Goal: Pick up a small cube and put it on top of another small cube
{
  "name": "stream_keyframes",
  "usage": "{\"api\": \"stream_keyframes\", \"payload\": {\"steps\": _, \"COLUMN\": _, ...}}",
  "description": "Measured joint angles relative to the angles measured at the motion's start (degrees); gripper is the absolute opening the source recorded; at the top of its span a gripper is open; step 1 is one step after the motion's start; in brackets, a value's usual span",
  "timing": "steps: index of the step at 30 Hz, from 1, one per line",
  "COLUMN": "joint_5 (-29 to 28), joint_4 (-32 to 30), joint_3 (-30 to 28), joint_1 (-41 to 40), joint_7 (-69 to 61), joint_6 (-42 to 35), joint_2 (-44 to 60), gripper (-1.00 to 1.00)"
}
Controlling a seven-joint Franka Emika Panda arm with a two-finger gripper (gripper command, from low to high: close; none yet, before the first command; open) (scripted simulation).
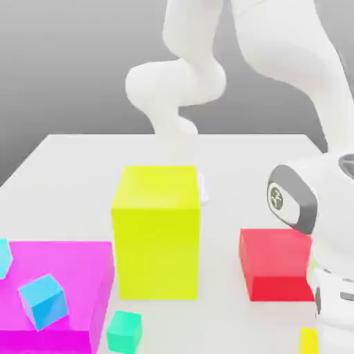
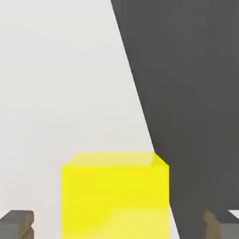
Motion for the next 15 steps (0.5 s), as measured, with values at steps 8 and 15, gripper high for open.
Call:
{"api": "stream_keyframes", "payload": {"steps": 8, "joint_5": 0.19, "joint_4": -0.59, "joint_3": -0.14, "joint_1": 0.19, "joint_7": -0.21, "joint_6": -2.40, "joint_2": -2.88, "gripper": -1.00}}
{"api": "stream_keyframes", "payload": {"steps": 15, "joint_5": 2.21, "joint_4": -3.32, "joint_3": -7.27, "joint_1": -5.60, "joint_7": 4.85, "joint_6": -9.46, "joint_2": -12.90, "gripper": -1.00}}
